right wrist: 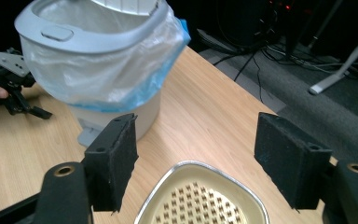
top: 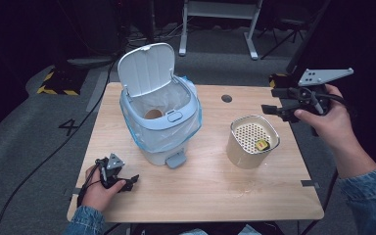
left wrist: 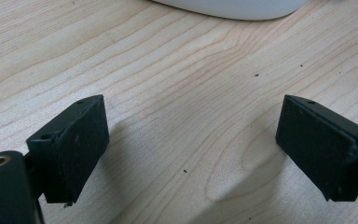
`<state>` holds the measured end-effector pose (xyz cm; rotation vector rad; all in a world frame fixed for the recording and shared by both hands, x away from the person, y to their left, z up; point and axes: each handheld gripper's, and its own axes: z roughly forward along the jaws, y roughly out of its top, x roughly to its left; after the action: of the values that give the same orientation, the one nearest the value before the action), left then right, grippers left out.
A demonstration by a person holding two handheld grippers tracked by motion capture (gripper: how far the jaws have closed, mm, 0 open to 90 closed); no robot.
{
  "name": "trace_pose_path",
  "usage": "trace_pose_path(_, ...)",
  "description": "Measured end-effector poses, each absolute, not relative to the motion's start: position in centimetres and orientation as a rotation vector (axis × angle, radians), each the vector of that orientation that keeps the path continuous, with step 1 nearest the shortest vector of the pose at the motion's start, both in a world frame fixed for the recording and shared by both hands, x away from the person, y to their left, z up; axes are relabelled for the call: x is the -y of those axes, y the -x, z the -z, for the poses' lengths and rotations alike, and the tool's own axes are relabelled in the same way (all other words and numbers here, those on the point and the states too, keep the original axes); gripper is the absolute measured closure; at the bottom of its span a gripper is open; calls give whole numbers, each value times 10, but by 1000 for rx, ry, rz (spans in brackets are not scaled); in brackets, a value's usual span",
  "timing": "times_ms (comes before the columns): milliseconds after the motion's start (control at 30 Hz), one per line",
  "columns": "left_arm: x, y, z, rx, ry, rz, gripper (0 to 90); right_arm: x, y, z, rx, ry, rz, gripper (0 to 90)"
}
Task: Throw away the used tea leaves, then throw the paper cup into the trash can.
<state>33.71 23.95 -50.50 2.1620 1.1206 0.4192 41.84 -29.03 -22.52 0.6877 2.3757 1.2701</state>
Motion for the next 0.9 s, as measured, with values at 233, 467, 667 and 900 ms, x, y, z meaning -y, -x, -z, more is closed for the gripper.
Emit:
trace_pose_path(233,-239,-338,505,-1122,-2160,-419,94,320,-406,242,-2355,-761,-1249,295)
trace_pose_path(467,-238,-340,505,-1135,-2159,-422,71,346,-394,263,-2336,-824,-1225,276)
trace_pose_path(667,-237,-341,505,-1138,-2161,-425,61,362,-386,286,-2333,-872,-1210,268)
trace_pose_path(900,-237,-341,505,-1137,-2161,-424,61,378,-376,320,-2336,-925,-1175,261)
